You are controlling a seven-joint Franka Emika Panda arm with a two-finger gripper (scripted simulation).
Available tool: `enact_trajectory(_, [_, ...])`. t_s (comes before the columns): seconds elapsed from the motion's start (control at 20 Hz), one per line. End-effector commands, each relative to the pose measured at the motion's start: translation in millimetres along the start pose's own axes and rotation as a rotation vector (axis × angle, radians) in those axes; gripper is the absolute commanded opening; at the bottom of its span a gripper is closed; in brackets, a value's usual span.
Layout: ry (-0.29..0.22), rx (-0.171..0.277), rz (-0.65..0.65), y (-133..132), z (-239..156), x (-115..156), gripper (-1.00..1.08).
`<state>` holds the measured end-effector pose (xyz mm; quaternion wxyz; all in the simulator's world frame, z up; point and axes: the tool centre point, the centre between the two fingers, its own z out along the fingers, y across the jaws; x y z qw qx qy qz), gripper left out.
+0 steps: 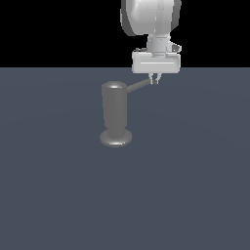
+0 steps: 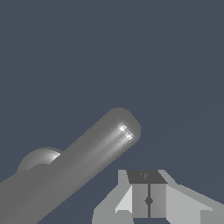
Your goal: Turn on the faucet by rotating a designated handle.
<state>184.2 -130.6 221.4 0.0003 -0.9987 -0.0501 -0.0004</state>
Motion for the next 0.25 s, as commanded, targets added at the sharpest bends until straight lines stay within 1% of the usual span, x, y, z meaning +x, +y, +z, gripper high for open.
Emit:
enact_trajectory(0.0, [0.000, -0.001, 0.001, 0.0, 0.4, 4.3, -1.00])
enact_trajectory(0.2, [0.000, -0.001, 0.002, -0.4, 0.6, 8.7, -1.00])
